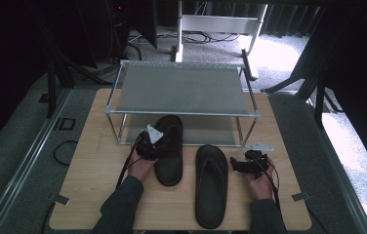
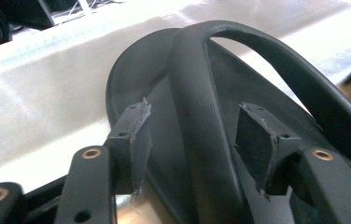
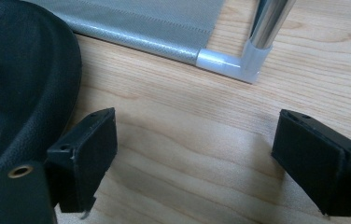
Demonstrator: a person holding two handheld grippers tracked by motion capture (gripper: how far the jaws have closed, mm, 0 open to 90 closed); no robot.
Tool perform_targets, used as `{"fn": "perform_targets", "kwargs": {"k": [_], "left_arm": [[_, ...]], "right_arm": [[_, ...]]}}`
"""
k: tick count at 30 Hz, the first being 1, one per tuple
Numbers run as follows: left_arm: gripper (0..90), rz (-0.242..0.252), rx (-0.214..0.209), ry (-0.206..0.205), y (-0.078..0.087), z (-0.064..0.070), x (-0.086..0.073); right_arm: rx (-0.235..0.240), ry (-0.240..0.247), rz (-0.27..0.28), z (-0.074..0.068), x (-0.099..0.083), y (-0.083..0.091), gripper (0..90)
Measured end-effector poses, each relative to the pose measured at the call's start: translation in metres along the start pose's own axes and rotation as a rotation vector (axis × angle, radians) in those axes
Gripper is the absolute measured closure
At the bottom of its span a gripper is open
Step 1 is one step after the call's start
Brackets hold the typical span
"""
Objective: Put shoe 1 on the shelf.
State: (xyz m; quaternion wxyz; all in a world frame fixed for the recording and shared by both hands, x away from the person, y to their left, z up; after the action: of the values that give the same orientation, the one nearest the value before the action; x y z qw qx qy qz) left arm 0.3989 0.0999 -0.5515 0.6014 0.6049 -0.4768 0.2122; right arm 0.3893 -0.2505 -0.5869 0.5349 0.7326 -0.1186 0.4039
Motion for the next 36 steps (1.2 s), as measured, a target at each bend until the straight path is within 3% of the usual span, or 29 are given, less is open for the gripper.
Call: {"fn": "perform_targets", "kwargs": {"k": [4, 6, 10, 16, 20, 29, 32, 36], "left_arm": [[38.8, -0.001, -0.014, 0.013, 0.012, -0.002, -0.005], [38.7, -0.009, -0.046, 0.026, 0.018, -0.001, -0.008], [36.4, -0.021, -0.071, 0.039, 0.03, -0.001, -0.014], [29.6, -0.055, -0.059, 0.045, 0.046, 0.002, -0.036], [27.7, -0.065, -0.088, 0.099, 0.054, 0.0, -0.044], [25.5, -0.081, -0.156, 0.101, 0.071, 0.012, -0.054], [24.6, -0.084, -0.163, 0.093, 0.075, 0.015, -0.057], [22.9, -0.088, -0.185, 0.089, 0.079, 0.02, -0.061]], "right_arm": [[0.0, 0.002, 0.0, 0.0, 0.0, 0.0, 13.9], [-0.001, 0.002, -0.001, 0.0, 0.0, 0.0, 13.9], [0.008, 0.009, -0.004, -0.001, 0.0, 0.0, 12.5], [0.009, 0.009, -0.005, -0.001, 0.0, 0.0, 12.5], [0.009, 0.009, -0.005, -0.001, 0.0, 0.0, 12.6], [-0.008, -0.007, 0.014, 0.001, 0.001, 0.001, 23.6], [-0.026, -0.018, 0.012, 0.003, 0.002, 0.003, 35.0], [-0.023, -0.018, 0.009, 0.006, 0.004, 0.004, 43.1]]}}
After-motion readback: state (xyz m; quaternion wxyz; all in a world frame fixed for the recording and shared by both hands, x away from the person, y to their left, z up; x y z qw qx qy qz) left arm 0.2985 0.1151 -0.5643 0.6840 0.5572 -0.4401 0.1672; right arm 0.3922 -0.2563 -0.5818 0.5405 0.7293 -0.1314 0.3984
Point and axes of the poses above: each handheld gripper's, and its own axes: y roughly backward along the jaws, x roughly out of its top, z roughly to its right, the point moved 4 cm from there along -y, roughly forward along the jaws, and after that the axes turned 9 degrees about x, right-handed, at the moved point
